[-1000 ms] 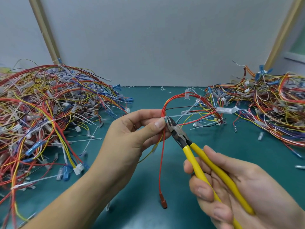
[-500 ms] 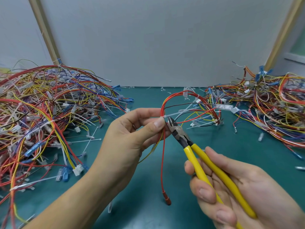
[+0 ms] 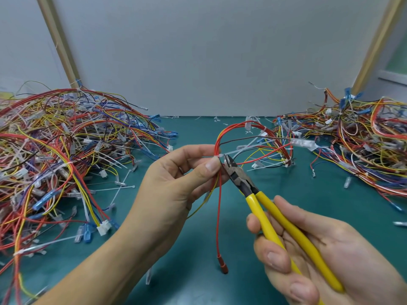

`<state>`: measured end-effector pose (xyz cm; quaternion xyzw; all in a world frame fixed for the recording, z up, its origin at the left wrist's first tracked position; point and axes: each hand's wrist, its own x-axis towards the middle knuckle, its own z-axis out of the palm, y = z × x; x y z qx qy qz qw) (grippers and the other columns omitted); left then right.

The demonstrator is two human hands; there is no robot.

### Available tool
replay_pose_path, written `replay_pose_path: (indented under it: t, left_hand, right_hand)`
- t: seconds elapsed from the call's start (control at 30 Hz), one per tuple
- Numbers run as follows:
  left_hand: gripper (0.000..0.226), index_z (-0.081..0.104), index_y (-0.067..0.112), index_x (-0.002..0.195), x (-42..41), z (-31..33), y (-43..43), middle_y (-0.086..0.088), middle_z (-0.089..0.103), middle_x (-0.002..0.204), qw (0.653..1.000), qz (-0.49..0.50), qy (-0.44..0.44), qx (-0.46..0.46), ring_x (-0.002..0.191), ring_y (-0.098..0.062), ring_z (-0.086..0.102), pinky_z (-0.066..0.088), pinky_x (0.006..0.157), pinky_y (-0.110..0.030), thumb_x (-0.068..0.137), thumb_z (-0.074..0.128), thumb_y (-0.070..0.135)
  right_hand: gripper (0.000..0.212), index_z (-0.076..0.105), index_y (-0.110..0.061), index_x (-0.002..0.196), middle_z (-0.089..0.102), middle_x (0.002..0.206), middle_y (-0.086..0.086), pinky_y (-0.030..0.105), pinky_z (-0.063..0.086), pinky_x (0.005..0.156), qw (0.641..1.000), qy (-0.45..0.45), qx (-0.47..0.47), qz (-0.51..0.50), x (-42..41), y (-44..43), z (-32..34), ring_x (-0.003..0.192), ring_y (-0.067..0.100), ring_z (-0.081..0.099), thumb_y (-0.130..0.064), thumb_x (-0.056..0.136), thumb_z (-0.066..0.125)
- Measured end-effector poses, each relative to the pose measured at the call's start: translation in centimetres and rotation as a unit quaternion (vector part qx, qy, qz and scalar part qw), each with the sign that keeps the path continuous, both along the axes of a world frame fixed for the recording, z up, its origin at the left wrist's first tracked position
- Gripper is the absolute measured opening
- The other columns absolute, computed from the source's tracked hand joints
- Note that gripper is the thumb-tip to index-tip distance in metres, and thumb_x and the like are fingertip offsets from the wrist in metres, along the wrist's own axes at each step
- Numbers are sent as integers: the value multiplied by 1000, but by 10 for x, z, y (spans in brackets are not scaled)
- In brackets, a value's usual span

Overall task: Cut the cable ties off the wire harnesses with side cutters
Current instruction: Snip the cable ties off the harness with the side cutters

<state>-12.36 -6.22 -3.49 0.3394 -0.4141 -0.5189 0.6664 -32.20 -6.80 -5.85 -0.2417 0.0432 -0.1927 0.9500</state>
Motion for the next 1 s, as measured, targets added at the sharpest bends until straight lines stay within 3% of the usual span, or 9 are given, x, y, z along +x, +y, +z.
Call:
replay_pose_path:
  t: [0.77, 0.93, 1.0]
  left_hand:
    - [16, 78, 11, 85, -2, -1, 0, -8, 74, 79, 1000, -18, -15, -14, 70, -15, 73, 57, 67, -17, 74, 68, 5]
    - [17, 79, 12, 85, 0, -2, -2, -9, 74, 80, 1000, -12, -12, -5, 74, -19, 75, 57, 68, -19, 71, 70, 8]
    - [16, 78, 11, 86, 1, -3, -3, -10, 74, 81, 1000, -7, -10, -1, 73, -18, 74, 57, 67, -18, 73, 70, 7]
  right_hand:
    - [45, 65, 6, 102, 62, 72, 16, 27, 49, 51, 1000, 16, 24, -1, -1, 1, -3, 55, 22, 64, -34, 102, 44]
    - [45, 64, 4, 105, 64, 75, 15, 25, 48, 54, 1000, 16, -1, -5, -2, 5, 0, 59, 20, 63, -36, 104, 42]
    - [45, 65, 2, 108, 66, 77, 13, 24, 40, 55, 998, 37, -33, -24, -1, 6, 1, 63, 18, 60, -38, 103, 44]
